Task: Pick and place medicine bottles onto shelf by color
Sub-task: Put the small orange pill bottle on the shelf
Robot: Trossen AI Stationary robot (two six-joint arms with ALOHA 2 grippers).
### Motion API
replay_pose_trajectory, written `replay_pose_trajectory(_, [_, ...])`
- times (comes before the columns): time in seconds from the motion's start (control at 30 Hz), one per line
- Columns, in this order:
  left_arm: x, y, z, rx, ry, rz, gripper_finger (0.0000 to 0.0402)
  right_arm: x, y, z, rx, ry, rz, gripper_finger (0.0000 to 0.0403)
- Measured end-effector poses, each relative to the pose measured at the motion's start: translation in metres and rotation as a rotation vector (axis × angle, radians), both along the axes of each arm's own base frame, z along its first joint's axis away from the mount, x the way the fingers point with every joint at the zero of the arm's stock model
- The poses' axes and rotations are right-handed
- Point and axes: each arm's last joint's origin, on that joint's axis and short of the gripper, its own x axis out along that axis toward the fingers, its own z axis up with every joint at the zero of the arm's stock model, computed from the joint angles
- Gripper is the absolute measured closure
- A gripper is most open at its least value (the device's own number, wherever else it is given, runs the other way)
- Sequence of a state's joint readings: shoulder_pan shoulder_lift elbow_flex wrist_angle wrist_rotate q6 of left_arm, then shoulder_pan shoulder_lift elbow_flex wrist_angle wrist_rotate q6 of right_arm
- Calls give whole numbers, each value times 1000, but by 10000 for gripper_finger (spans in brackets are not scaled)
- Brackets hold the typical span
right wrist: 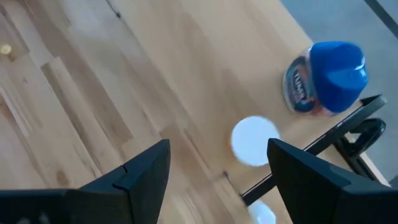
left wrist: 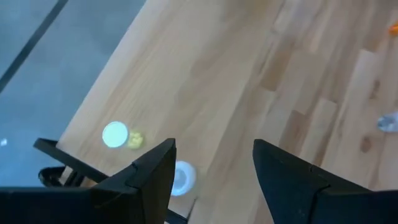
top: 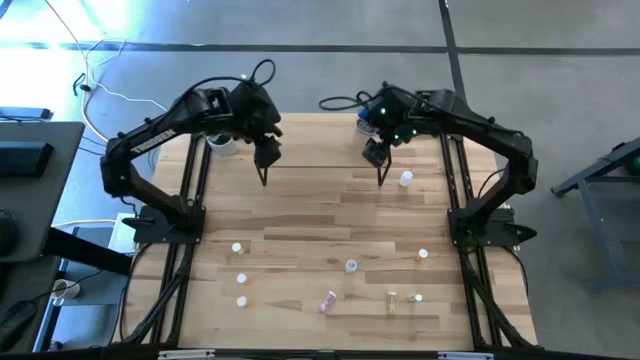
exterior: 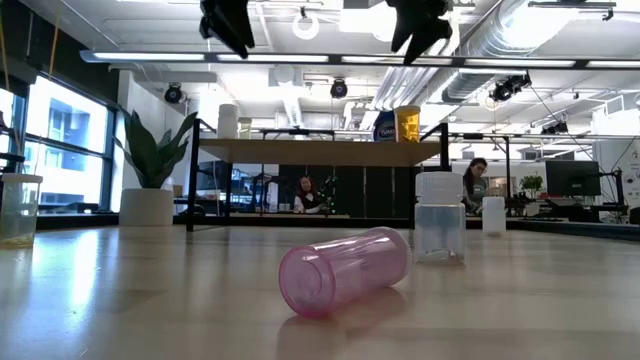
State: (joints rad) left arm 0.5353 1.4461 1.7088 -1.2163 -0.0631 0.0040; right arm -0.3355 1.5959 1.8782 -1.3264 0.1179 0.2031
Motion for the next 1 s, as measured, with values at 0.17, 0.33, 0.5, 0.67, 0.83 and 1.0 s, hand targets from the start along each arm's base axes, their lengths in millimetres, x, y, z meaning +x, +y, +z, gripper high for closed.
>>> replay_pose_trajectory(0.17, [-8,-21,6,8,-57,-49,199,0,25,-10,-2,70,26,144])
replay_pose_trajectory(0.33, [-12,-40,-10,-20,-114,-69,200,-13,53,-24,46,56,-41,144])
replay_pose_trajectory(0.5, [-15,-55,-28,-48,-165,-74,201,-28,79,-27,94,-31,-106,144])
replay_pose_trajectory(0.67, [-14,-70,-47,-73,-218,-93,201,-42,101,-37,123,-62,-209,144])
replay_pose_trajectory(0.83, [-14,-83,-63,-100,-274,-113,202,-54,124,-57,172,-66,-331,144])
replay_pose_trajectory(1.0, [-13,-96,-71,-128,-296,-137,202,-62,146,-83,220,-32,-443,143])
